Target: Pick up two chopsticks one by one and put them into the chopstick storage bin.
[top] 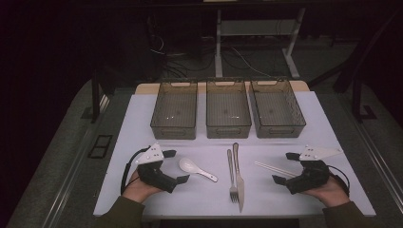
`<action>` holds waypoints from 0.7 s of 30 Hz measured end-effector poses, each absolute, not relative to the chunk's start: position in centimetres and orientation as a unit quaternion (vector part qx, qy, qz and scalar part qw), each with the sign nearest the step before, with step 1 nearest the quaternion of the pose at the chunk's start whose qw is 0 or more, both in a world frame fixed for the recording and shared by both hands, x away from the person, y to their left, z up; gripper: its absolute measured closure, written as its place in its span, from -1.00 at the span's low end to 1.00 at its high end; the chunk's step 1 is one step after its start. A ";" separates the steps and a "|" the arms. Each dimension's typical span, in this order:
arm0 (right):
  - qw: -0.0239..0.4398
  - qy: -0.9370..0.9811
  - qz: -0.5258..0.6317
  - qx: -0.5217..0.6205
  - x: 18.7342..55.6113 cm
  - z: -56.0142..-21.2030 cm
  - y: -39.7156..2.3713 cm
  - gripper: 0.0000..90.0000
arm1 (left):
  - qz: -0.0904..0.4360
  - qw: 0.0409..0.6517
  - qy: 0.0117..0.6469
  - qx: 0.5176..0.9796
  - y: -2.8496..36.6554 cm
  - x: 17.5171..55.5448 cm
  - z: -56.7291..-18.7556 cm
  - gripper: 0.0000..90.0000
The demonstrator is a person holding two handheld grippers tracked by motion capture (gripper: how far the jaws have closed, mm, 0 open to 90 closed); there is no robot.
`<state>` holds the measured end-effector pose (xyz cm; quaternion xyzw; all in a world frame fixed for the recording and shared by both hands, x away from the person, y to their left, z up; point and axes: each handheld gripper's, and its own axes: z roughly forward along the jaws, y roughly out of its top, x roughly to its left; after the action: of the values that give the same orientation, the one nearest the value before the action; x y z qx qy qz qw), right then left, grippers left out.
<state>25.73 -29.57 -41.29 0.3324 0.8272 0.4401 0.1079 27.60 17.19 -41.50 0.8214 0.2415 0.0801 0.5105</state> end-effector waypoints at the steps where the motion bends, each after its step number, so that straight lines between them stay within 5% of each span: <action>1: 0.108 0.827 0.440 0.334 25.8 -41.3 -29.6 -0.98 | 0.080 0.511 0.240 0.822 17.2 27.5 -41.5 -1.00; 21: 0.117 0.817 0.444 0.350 26.7 -41.1 -31.5 -0.98 | 0.078 0.514 0.241 0.819 17.3 27.5 -41.5 -1.00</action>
<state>26.71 -31.55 -41.12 0.3495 0.8168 0.4438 0.1172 27.47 17.26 -41.52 0.8195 0.2411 0.0777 0.5141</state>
